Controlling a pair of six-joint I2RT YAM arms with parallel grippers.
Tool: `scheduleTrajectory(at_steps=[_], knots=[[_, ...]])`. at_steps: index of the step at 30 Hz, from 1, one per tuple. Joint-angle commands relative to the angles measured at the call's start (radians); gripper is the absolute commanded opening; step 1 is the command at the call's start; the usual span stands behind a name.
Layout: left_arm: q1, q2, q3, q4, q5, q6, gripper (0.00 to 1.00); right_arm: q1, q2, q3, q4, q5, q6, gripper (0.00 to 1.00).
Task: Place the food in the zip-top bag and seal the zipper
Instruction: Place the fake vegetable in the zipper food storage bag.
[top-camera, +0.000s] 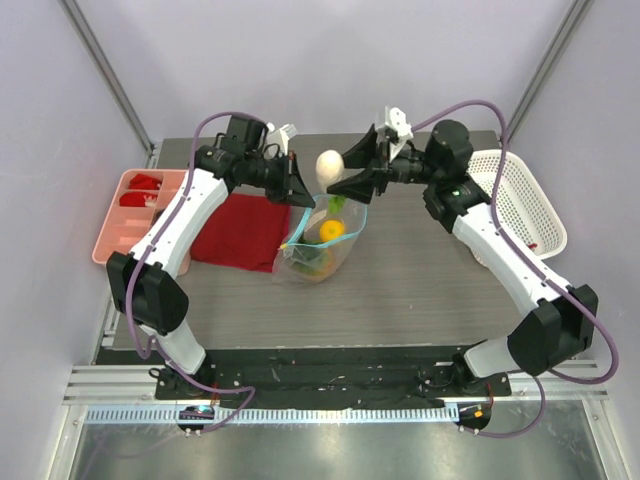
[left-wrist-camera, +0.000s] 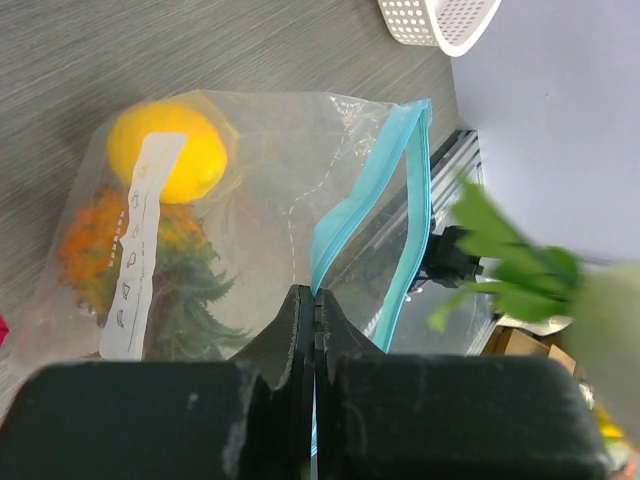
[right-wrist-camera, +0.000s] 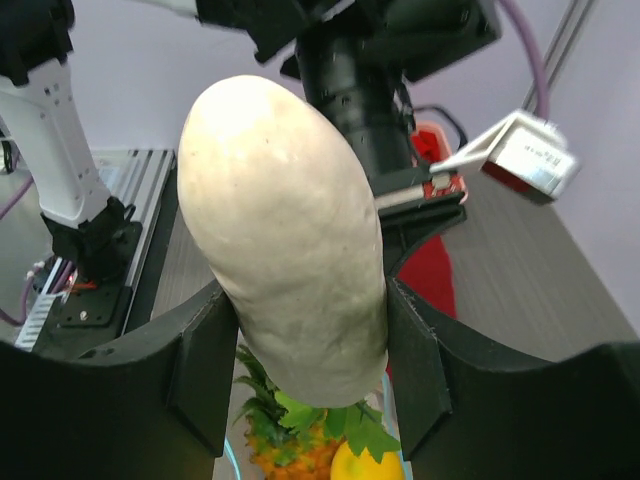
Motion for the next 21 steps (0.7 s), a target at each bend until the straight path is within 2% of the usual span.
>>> scheduleTrajectory(at_steps=[1,3,5,6,12,13,14,16,17,18,21], knots=[[0.011,-0.005,0.003,0.028,0.040,-0.002,0.00,0.042,0.012,-0.026,-0.092,-0.007,-0.124,0.01],[0.013,-0.006,0.003,0.028,0.041,-0.002,0.00,0.067,0.015,-0.029,-0.192,0.013,-0.291,0.01],[0.013,-0.007,0.000,0.029,0.044,-0.003,0.00,0.082,0.024,-0.020,-0.368,0.043,-0.415,0.01],[0.013,-0.005,-0.001,0.029,0.046,-0.003,0.00,0.090,0.040,-0.005,-0.428,0.056,-0.532,0.01],[0.016,-0.006,0.002,0.022,0.050,0.000,0.00,0.097,0.084,0.043,-0.707,0.169,-0.856,0.02],[0.017,-0.005,0.003,0.022,0.050,0.001,0.00,0.097,0.096,0.048,-0.753,0.191,-0.871,0.04],[0.019,-0.005,0.003,0.022,0.050,0.001,0.00,0.097,0.101,0.057,-0.773,0.201,-0.886,0.21],[0.019,-0.003,0.005,0.023,0.052,0.001,0.00,0.102,0.116,0.098,-0.844,0.217,-0.906,0.46],[0.020,-0.005,0.005,0.023,0.052,0.001,0.00,0.107,0.120,0.119,-0.864,0.223,-0.905,0.71],[0.020,-0.003,0.005,0.023,0.052,0.000,0.00,0.110,0.124,0.164,-0.902,0.229,-0.902,0.76],[0.020,-0.002,0.005,0.022,0.053,0.001,0.00,0.114,0.112,0.231,-0.918,0.241,-0.842,0.85]])
